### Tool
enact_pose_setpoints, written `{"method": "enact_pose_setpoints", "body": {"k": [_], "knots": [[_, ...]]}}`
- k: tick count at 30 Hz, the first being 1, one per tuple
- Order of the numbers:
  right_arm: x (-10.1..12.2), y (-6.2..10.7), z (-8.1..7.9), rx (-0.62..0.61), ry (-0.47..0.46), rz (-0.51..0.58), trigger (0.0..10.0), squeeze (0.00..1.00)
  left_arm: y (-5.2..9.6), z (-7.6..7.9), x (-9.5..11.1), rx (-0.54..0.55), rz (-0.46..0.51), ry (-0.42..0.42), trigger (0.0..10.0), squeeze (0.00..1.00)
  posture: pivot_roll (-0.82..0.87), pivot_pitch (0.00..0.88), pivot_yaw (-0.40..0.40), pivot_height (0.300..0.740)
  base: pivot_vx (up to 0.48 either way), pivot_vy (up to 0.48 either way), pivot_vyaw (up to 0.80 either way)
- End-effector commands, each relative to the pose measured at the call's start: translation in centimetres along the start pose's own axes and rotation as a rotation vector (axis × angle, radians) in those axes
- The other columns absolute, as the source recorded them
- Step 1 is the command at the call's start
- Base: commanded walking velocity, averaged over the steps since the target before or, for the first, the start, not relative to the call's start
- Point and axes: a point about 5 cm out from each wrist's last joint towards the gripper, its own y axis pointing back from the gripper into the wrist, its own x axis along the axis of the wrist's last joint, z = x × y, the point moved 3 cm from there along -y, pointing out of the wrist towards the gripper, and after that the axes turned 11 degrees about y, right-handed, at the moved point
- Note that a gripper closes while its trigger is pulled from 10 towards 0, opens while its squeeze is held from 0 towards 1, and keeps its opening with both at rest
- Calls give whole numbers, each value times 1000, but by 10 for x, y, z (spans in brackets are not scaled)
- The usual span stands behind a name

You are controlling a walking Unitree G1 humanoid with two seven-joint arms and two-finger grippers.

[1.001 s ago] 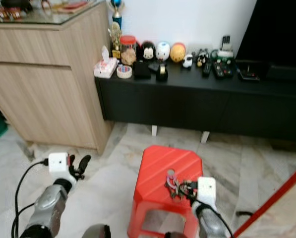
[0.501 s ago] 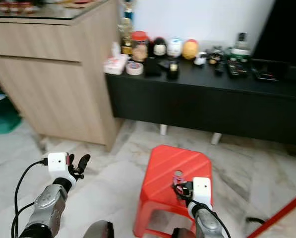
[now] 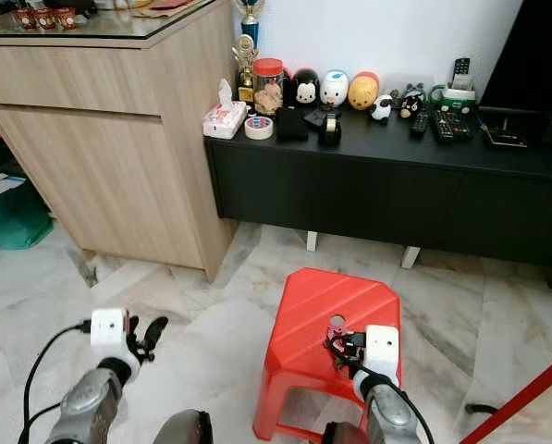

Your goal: Hang keys on a hook

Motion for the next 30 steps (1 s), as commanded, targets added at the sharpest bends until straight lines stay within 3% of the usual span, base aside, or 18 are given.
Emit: {"method": "enact_pose_setpoints", "body": {"k": [1, 14, 25, 30], "knots": [[5, -2, 1, 8, 21, 15, 10000, 0, -1, 4, 1, -11, 14, -21, 10000, 0, 11, 0, -40, 625, 0, 0, 0], [1, -1, 2, 29, 62, -16, 10000, 0, -1, 9, 2, -12, 37, -7, 10000, 0, 25, 0, -66, 600, 0, 0, 0], [-8, 2, -12, 70, 78, -41, 10000, 0, 0, -1, 8, 11, 54, -14, 10000, 0, 26, 0, -49, 600, 0, 0, 0], [-13, 5, -12, 69, 71, -48, 10000, 0, -1, 1, 6, 3, 33, -30, 10000, 0, 16, 0, -41, 600, 0, 0, 593]]}}
